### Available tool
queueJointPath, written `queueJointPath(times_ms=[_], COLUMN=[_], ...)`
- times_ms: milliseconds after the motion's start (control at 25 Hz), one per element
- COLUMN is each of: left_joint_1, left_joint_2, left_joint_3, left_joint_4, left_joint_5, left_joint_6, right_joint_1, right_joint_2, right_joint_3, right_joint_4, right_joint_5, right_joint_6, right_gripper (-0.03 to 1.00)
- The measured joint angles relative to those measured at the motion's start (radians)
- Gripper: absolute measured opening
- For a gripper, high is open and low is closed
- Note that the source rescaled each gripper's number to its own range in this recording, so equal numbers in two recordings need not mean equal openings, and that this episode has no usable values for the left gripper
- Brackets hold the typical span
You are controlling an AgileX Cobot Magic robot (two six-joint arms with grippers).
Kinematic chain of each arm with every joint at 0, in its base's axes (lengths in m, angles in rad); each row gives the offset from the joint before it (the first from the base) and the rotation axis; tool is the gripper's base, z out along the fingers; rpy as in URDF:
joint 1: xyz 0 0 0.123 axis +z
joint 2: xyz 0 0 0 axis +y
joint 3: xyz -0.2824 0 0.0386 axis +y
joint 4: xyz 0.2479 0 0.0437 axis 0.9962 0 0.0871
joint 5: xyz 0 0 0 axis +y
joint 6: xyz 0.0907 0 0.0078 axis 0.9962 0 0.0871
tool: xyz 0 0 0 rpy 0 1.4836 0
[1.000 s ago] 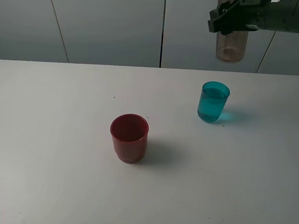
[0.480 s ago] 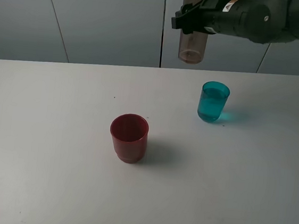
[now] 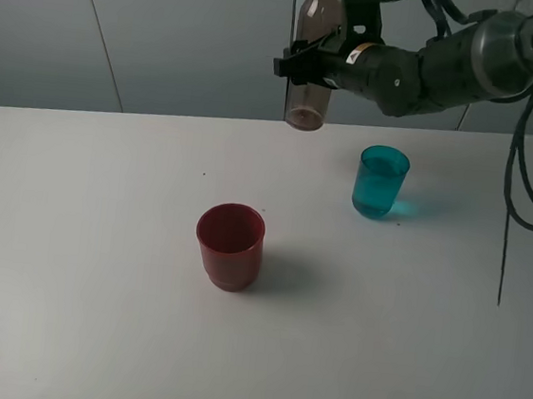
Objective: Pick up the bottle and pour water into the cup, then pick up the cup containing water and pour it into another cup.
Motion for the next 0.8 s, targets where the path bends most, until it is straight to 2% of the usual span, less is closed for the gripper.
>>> queueJointPath(times_ms=[120, 280, 440, 640, 800], left_joint_1=[0.000, 0.000, 0.000, 0.000, 0.000], left_joint_2=[0.000, 0.000, 0.000, 0.000, 0.000], left_joint_3=[0.000, 0.000, 0.000, 0.000, 0.000], left_joint_4=[0.000, 0.000, 0.000, 0.000, 0.000], left_joint_5=[0.000, 0.000, 0.000, 0.000, 0.000], left_joint_6=[0.000, 0.000, 0.000, 0.000, 0.000], right_joint_1=[0.000, 0.000, 0.011, 0.027, 0.027], right_joint_2=[0.057, 0.109, 0.136, 0.179, 0.213], right_joint_3=[0.000, 0.000, 0.000, -0.002, -0.007], right_joint_4=[-0.009, -0.079, -0.096, -0.102, -0.102], right_joint_5=[-0.068, -0.097, -0.125, -0.206, -0.213], right_joint_6=[0.024, 0.030, 0.033, 0.033, 0.029], right_gripper=[0.04, 0.04, 0.04, 0.04, 0.04])
